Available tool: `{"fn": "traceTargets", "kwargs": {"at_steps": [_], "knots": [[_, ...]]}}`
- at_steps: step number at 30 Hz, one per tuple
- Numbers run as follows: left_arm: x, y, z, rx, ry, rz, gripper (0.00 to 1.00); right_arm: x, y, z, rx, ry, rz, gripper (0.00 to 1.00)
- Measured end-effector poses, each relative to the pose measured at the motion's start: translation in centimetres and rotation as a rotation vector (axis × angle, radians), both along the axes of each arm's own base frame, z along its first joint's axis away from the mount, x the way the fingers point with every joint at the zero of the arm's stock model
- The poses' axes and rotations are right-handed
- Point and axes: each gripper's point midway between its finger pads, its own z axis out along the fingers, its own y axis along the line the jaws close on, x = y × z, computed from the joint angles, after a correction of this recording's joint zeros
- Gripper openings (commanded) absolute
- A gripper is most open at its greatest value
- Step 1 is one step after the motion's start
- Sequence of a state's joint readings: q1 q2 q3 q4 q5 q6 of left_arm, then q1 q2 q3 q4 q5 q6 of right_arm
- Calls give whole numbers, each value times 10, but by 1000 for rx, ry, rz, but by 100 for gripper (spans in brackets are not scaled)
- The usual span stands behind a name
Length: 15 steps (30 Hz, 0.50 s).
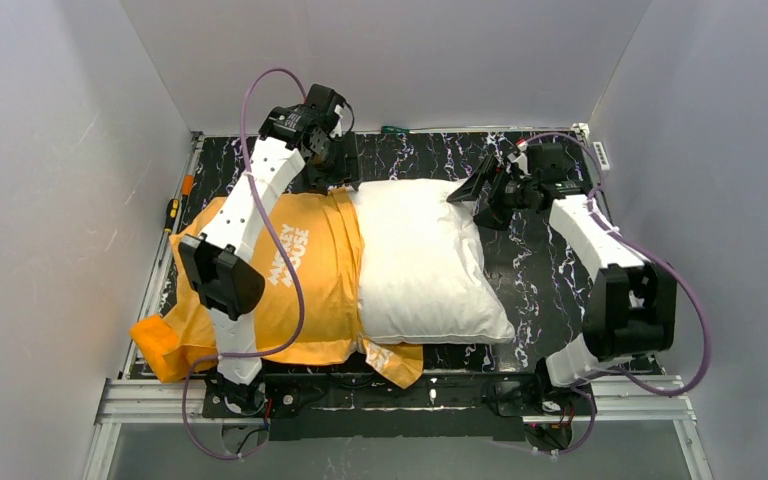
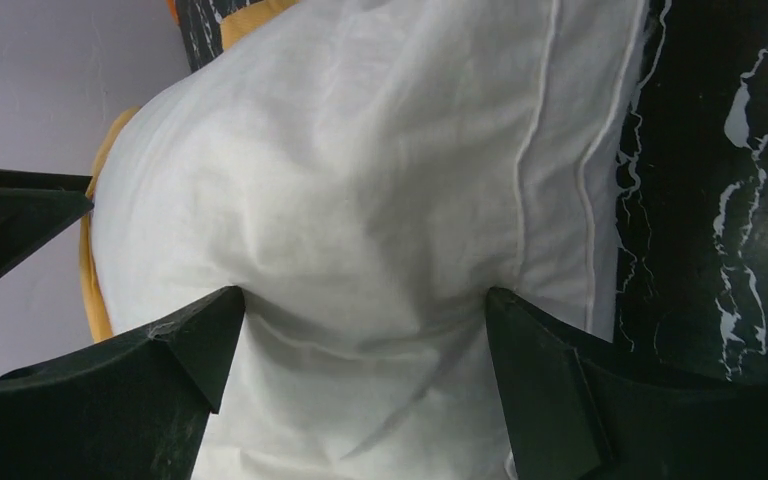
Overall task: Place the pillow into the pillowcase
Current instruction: Stuff the pillow into the pillowcase.
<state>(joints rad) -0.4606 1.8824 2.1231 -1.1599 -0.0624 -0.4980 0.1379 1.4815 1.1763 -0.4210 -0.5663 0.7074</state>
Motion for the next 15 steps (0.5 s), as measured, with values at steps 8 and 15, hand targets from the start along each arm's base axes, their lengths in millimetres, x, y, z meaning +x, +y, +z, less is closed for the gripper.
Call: {"fn": "traceTargets", "kwargs": {"at_steps": [8, 15], "knots": [[19, -9, -27, -56, 61, -20, 0, 17, 36, -20, 103, 31, 94, 26], [28, -11, -2, -94, -7, -40, 0, 19, 49, 1, 209, -23, 134, 1]]}}
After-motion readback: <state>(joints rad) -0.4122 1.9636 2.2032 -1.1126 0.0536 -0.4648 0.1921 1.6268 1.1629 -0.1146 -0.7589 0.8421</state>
